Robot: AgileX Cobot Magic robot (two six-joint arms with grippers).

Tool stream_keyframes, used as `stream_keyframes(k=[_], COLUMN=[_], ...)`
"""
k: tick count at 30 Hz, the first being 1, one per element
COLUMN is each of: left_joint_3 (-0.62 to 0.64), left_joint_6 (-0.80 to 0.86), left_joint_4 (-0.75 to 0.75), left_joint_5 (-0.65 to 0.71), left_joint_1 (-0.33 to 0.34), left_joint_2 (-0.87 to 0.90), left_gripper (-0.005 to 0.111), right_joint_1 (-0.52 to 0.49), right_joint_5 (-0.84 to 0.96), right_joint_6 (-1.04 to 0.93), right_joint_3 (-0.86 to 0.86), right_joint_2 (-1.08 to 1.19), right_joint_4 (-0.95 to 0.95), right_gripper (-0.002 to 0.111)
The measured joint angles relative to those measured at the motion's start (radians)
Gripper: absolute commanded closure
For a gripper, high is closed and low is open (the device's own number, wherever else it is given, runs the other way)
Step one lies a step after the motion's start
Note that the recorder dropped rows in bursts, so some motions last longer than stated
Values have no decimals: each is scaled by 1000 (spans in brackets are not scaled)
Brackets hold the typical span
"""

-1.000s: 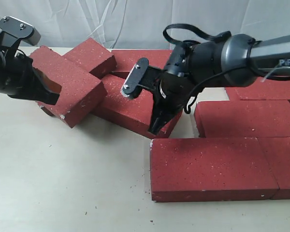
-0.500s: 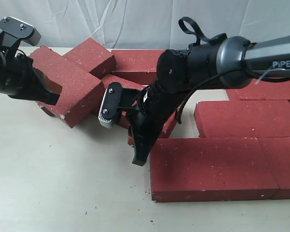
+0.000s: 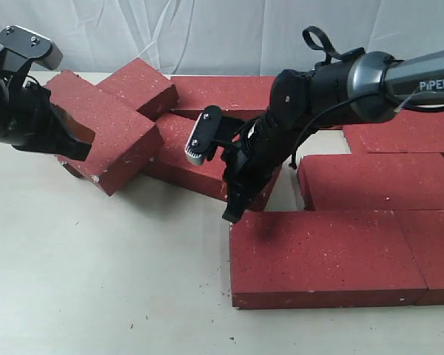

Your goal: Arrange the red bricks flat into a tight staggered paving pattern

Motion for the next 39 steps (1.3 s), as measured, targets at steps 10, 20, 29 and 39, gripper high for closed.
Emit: stream_keyframes(k=[10,20,29,39], left_joint_3=[0,0,0,0], left_joint_6=[0,0,0,75], left_joint_4=[-4,-6,-23,-43], left_joint_5=[-4,-8,-8,93], left_joint_1=[0,0,0,-19], left_joint_2=[0,0,0,0], left_gripper=[107,107,107,107], right_joint_1=[-68,-118,-150,-153], right_joint_5=[-39,-47,-88,-8], right_joint_6=[25,30,32,32], right_joint_3=[0,0,0,0], right_joint_2=[0,0,0,-54], right_joint_4=[0,0,2,63], right_gripper=[109,109,109,109])
